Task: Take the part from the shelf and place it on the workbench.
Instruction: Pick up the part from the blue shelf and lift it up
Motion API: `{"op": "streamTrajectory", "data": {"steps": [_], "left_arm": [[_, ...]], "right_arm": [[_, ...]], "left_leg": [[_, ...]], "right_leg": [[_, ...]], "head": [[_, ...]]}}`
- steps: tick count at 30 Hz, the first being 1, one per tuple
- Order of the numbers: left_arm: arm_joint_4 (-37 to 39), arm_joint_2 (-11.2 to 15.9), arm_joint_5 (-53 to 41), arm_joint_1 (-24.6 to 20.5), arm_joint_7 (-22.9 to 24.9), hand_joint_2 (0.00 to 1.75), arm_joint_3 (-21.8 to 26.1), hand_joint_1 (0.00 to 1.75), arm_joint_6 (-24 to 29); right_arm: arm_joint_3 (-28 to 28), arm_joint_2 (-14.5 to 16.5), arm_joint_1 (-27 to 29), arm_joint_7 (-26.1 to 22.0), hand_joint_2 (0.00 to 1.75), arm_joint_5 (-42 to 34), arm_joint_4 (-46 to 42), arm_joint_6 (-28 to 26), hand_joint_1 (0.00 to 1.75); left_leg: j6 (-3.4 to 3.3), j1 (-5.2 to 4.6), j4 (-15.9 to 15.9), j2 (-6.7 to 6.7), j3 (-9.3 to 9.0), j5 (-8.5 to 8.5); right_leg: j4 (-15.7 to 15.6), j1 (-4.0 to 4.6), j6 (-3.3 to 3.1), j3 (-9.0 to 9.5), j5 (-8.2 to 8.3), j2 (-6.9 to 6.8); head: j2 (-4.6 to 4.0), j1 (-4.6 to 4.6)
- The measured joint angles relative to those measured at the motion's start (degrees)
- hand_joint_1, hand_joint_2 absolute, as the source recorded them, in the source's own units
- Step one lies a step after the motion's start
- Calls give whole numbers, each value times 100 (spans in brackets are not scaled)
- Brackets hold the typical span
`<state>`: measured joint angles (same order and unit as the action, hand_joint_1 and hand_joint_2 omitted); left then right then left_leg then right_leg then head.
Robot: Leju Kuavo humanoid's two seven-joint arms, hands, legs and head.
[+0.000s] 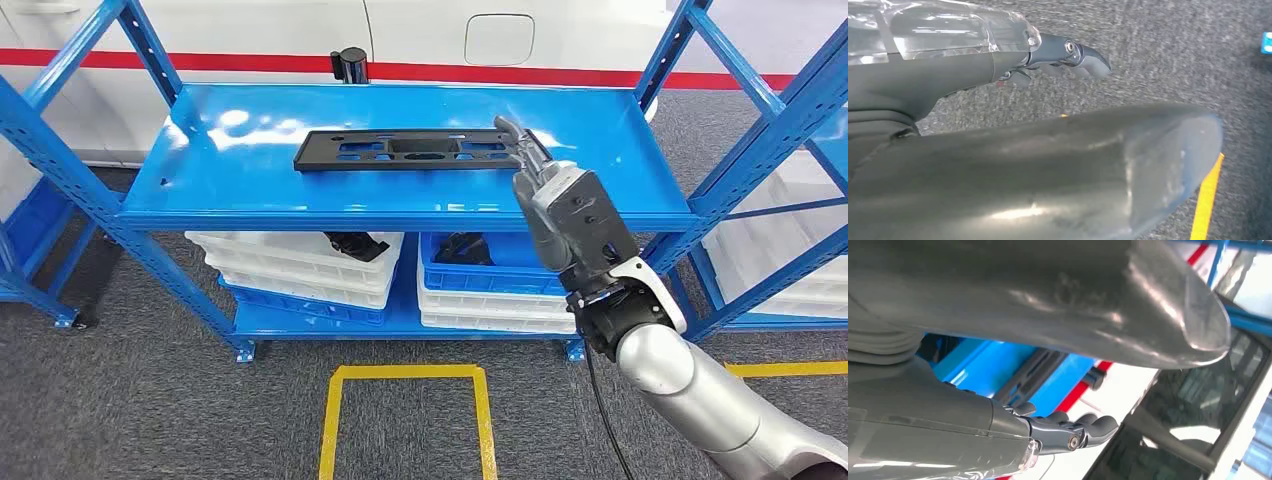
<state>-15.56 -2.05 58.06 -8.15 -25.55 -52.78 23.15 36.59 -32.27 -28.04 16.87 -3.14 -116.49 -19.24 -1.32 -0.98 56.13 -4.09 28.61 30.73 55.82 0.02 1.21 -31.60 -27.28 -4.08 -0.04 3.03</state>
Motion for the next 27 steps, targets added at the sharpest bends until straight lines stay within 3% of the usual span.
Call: {"op": "streamTrajectory", "data": {"steps": [12,27], "left_arm": [[11,2,-131,-41,81,0,-155,0,-238],[19,11,-194,-47,142,0,-295,0,-526]], "right_arm": [[503,134,-232,-9,0,238,206,-292,0],[737,137,-289,-4,0,320,323,-378,0]], "left_leg": [[0,-1,0,16,-3,1],[-3,-25,17,96,6,0]], "right_leg": [[-1,0,0,0,0,7],[-10,-20,25,0,16,-30]], "head": [[0,0],[0,-2]]}}
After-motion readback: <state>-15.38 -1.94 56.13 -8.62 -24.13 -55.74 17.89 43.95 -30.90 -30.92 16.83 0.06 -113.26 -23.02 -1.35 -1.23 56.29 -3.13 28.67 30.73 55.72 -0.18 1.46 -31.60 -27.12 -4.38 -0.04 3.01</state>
